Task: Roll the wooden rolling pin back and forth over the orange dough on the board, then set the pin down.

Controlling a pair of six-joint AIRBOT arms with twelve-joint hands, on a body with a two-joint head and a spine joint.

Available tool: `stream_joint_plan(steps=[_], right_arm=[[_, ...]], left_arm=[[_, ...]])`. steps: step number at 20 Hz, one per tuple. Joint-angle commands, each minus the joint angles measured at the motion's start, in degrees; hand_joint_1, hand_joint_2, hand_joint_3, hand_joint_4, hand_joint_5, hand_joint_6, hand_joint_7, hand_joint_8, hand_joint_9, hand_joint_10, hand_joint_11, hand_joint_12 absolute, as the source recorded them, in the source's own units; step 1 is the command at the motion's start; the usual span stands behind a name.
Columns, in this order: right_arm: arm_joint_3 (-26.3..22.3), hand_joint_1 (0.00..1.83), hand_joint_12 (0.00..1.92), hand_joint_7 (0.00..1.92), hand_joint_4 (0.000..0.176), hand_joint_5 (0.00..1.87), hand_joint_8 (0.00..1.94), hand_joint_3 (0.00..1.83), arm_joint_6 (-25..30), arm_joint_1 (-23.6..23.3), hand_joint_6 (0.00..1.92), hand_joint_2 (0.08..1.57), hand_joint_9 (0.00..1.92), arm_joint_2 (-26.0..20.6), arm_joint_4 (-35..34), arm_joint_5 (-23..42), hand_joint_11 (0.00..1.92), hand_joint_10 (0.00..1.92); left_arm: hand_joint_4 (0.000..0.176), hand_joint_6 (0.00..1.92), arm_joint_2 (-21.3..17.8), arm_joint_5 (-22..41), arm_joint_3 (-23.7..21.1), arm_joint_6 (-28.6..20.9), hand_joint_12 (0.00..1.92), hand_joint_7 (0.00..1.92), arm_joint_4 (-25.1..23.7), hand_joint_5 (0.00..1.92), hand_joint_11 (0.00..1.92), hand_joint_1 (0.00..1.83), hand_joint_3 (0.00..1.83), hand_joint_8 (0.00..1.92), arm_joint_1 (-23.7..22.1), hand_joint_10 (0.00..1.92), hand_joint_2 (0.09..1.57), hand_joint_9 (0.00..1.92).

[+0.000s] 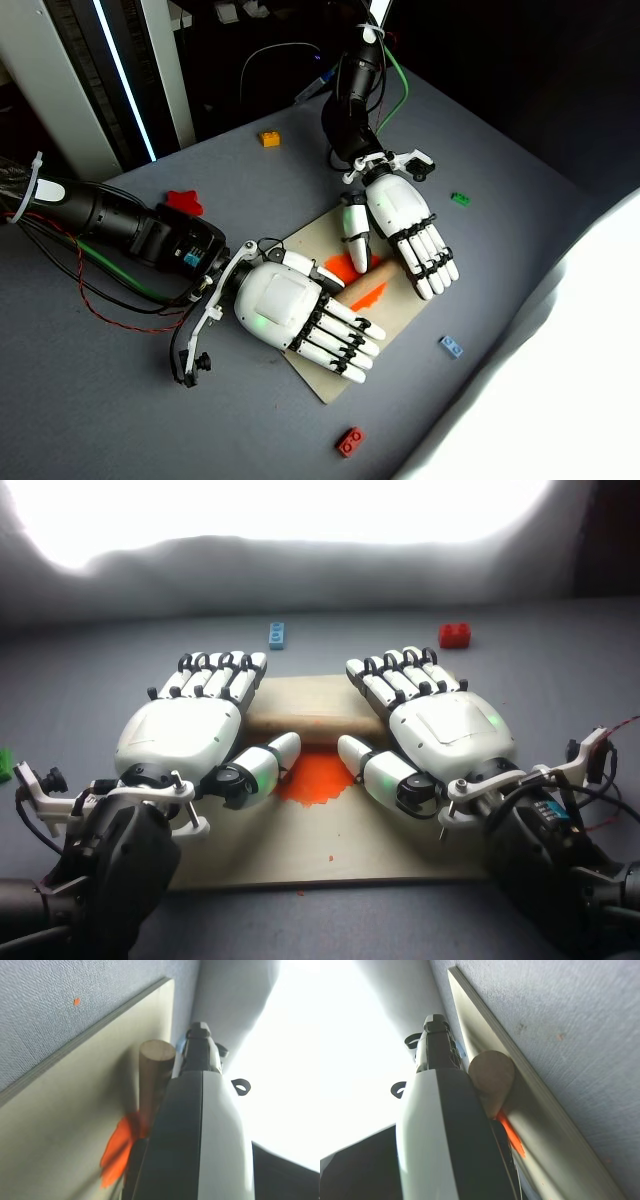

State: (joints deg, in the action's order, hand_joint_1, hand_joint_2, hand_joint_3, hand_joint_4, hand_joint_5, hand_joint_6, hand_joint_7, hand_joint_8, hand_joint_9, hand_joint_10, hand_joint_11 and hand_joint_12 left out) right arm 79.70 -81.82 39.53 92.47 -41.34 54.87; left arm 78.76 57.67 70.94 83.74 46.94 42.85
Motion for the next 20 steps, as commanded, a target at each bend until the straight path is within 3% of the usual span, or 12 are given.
stream_joint_plan(steps=[1, 14, 20], right_arm=[[0.5, 0.00, 0.00, 0.06, 0.000, 0.06, 0.00, 0.00, 0.3, -0.4, 0.00, 1.48, 0.02, -0.1, 0.5, 3.9, 0.00, 0.00], [1.7, 0.00, 0.00, 0.06, 0.000, 0.06, 0.00, 0.00, -5.5, -0.9, 0.00, 1.48, 0.03, 2.2, 0.2, 9.4, 0.00, 0.00], [1.8, 0.00, 0.00, 0.08, 0.000, 0.08, 0.01, 0.00, -5.7, -1.3, 0.01, 1.46, 0.03, 2.6, 0.1, 9.8, 0.00, 0.01]], left_arm=[[0.000, 0.00, -0.2, 5.1, 0.3, 0.1, 0.00, 0.00, -2.7, 0.00, 0.00, 0.00, 0.00, 0.00, -0.5, 0.00, 1.40, 0.00], [0.000, 0.00, 0.8, 3.3, 2.5, -0.5, 0.00, 0.00, -1.0, 0.00, 0.00, 0.00, 0.00, 0.00, -1.5, 0.00, 1.40, 0.00], [0.000, 0.00, 1.2, 3.1, 3.4, -0.6, 0.00, 0.00, -0.9, 0.00, 0.00, 0.00, 0.00, 0.00, -1.7, 0.00, 1.41, 0.00]])
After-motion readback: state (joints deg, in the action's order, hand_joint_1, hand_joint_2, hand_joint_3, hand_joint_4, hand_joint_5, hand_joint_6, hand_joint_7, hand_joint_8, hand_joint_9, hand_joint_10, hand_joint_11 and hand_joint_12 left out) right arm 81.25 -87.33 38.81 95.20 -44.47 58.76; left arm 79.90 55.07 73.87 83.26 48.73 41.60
